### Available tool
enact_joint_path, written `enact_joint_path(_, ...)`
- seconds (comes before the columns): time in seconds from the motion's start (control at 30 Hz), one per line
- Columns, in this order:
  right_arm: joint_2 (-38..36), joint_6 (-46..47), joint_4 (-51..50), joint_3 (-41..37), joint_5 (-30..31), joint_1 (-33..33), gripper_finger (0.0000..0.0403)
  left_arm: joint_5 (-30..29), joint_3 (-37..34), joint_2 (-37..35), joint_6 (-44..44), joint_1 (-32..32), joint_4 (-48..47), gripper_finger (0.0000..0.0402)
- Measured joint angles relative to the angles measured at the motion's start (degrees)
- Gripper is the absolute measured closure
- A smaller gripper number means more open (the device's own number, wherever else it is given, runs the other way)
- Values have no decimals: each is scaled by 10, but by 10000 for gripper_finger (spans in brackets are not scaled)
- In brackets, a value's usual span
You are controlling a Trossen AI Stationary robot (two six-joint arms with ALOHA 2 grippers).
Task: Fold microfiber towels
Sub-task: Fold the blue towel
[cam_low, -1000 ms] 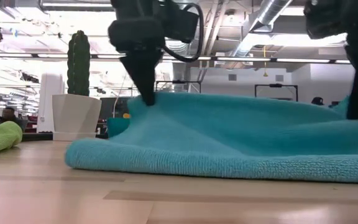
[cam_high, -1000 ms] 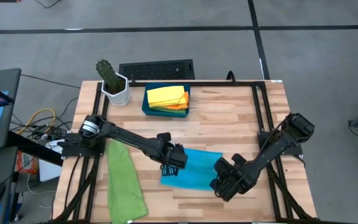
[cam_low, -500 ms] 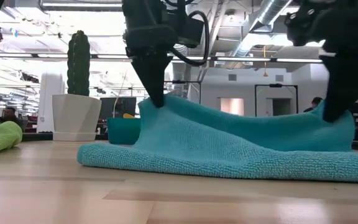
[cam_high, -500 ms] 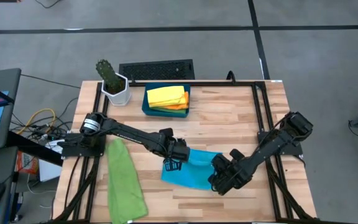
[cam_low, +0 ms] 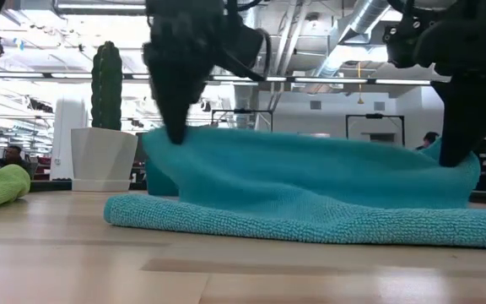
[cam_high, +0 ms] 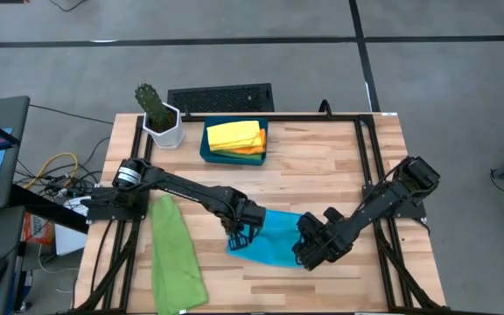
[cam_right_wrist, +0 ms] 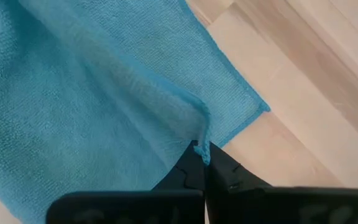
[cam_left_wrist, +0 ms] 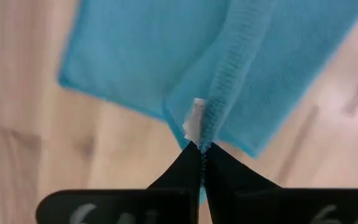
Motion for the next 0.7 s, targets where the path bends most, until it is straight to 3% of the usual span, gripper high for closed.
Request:
enact_joint_path(0.13,-1,-2,2,1,-3,1,390,17,37,-1,-30,-11,-65,401)
enact_joint_path(0.27,-1,-5,2,1,-5,-1,390,-13,106,-1,-42,-26,-120,401)
enact_joint_path(0.43,-1,3,-7,8,-18,5,390,-72,173,-3,-39,-39,-126,401)
enact_joint_path(0.53,-1,5,-9,17,-31,12,391,-100,170,-3,-30,-41,-124,401)
enact_joint_path(0.7,-1,33,-14,27,-35,26,391,-82,129,0,-35,-41,-117,401)
